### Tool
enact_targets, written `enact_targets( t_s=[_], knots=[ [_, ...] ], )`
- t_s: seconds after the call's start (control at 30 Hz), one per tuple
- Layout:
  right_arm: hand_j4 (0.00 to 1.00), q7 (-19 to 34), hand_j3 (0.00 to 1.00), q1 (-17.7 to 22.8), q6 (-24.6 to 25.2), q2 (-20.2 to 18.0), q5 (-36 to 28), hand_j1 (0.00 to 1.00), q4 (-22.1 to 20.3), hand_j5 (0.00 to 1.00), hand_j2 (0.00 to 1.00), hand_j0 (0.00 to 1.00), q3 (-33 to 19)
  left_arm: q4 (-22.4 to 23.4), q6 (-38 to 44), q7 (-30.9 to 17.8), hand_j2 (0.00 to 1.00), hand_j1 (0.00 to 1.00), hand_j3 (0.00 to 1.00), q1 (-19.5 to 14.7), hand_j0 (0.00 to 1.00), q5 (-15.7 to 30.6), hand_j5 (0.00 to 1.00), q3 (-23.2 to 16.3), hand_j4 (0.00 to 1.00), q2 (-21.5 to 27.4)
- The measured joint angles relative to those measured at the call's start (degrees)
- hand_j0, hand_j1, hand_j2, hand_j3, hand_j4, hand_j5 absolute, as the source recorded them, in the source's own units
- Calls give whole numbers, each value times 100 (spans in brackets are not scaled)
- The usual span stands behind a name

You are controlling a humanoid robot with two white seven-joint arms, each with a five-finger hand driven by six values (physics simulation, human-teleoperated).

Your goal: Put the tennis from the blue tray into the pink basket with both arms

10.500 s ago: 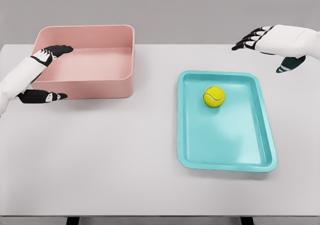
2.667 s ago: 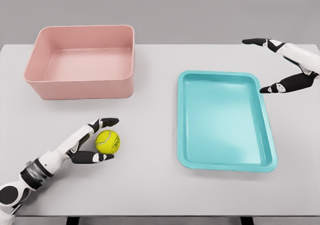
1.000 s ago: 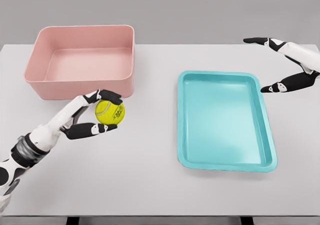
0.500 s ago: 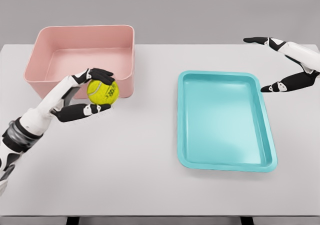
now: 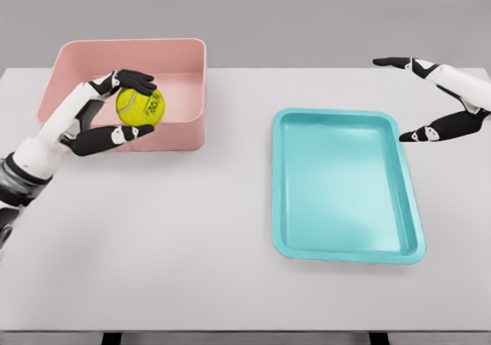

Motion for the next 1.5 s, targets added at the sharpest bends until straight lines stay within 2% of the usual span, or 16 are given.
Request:
enact_targets(
  t_s=[0.43, 0.83, 1.5],
  knots=[
    [100, 0, 100, -9, 0, 10, 0, 100, -2, 100, 100, 100, -3, 675, 328, 2, 56, 56, 56, -650, 56, 31, 56, -31, 56, -229],
    [100, 0, 100, -9, 0, -15, 0, 100, -1, 100, 100, 100, -2, 1521, 532, -12, 56, 56, 56, -1178, 56, 9, 56, -96, 56, -524],
    [100, 0, 100, -9, 0, -6, 0, 100, -6, 100, 100, 100, -4, 3399, 657, -294, 56, 56, 56, -2022, 56, -64, 56, -361, 56, -1049]
  ],
)
